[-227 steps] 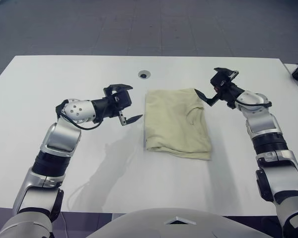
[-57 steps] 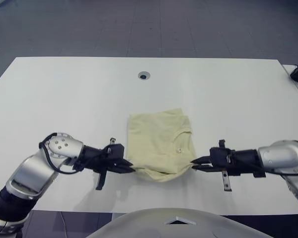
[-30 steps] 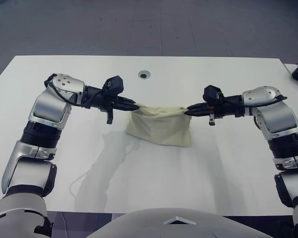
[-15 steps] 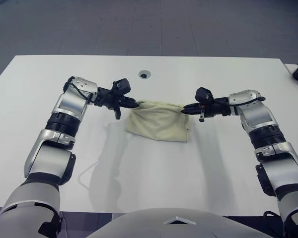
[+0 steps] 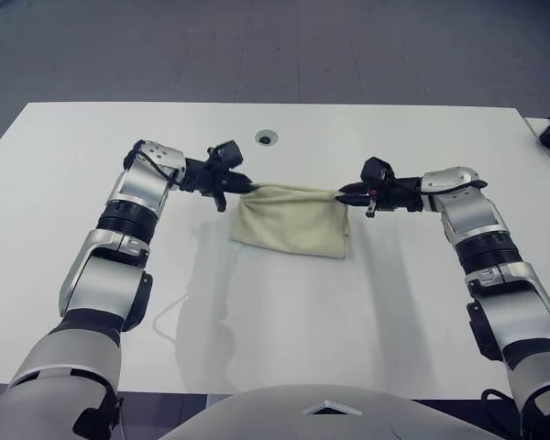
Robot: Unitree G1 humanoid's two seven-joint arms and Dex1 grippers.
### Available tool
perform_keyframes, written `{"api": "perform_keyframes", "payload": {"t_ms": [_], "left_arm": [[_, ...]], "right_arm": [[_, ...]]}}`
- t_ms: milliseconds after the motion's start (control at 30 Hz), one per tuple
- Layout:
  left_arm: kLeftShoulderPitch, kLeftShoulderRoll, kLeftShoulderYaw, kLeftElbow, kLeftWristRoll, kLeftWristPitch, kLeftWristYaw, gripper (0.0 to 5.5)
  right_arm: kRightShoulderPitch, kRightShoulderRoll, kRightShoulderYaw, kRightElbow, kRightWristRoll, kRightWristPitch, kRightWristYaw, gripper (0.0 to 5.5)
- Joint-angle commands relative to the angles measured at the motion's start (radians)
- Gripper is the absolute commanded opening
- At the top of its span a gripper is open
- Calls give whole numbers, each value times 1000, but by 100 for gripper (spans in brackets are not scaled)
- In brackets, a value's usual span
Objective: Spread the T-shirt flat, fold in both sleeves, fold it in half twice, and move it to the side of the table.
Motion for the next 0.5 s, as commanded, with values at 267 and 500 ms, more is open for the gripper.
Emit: {"api": "perform_keyframes", "payload": {"t_ms": [267, 500], "left_arm": [[135, 73, 38, -348, -36, 72, 1, 255], [143, 11, -60, -239, 68, -9, 75, 369]], "right_arm": [[59, 77, -16, -183, -24, -63, -156, 269], [68, 107, 32, -85, -98, -198, -202, 378]]}}
